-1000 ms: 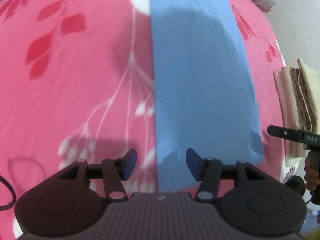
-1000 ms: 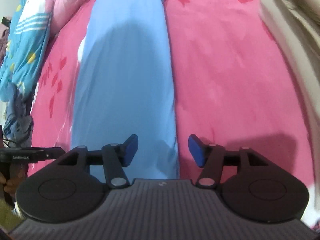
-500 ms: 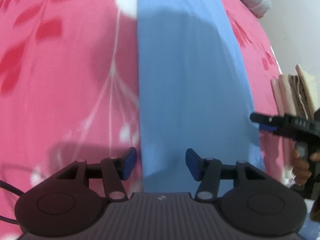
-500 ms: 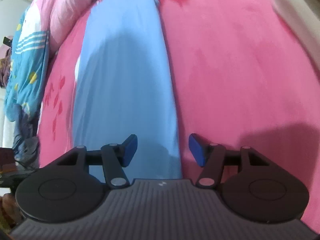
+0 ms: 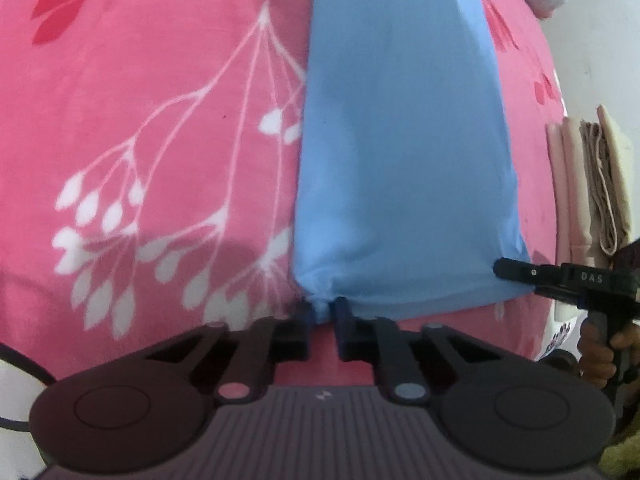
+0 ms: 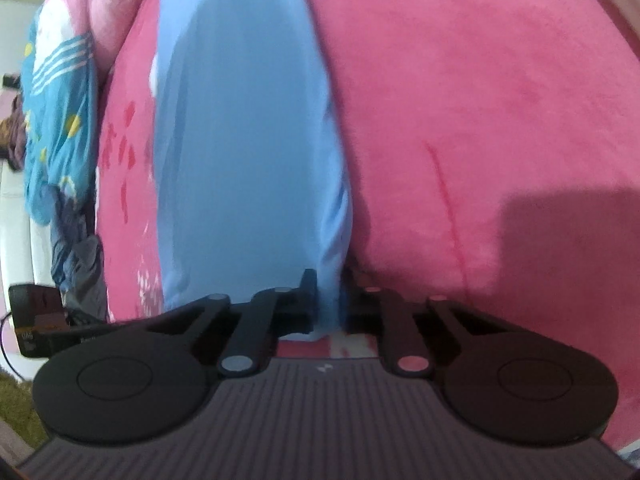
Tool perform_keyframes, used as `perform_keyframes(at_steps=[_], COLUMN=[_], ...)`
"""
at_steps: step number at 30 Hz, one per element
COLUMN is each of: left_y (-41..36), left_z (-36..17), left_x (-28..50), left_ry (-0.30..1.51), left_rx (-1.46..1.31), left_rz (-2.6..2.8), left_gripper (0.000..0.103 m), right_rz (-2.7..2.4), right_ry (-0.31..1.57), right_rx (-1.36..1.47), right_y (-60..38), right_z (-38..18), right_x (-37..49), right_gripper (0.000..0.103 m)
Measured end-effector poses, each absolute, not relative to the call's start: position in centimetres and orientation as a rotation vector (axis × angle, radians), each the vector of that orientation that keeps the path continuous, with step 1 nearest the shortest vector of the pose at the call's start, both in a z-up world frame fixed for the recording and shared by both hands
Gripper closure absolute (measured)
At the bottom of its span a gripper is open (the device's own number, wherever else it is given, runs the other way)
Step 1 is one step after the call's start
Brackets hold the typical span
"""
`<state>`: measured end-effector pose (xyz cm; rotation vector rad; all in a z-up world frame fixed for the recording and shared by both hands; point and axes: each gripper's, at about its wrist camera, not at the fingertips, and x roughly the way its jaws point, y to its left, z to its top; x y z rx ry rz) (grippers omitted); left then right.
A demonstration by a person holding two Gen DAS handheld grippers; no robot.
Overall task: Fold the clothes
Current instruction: 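Grasp the strip end with both grippers side by side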
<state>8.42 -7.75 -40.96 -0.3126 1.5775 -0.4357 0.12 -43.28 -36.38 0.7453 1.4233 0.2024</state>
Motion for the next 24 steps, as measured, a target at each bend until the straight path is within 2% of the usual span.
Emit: perform_keyframes(at_steps=[9,16,24], left_y=[-7.6,-6.4,-6.3], left_z=[-37.7,-34.2,-33.7], left_x=[8.1,10.8,16.9], left_ry=[1.501,1.342,1.181], left_rx=[-0.322,-0.391,-0.396], left_rz=[-0.501,-0.475,-0.444], left_gripper=[0.099,0.099,0.099], right_rz=[0.226,0.23,0.211], right_ry=[1.359,1.219,1.095], right_rx=[0.795,0.874,0.886], right_y=[-43.8,-44.5,-44.8], right_z=[-32.7,-30.3,-31.9], right_x=[-0.4,2.4,8.8], right_gripper=[0.096,0.096,0.096])
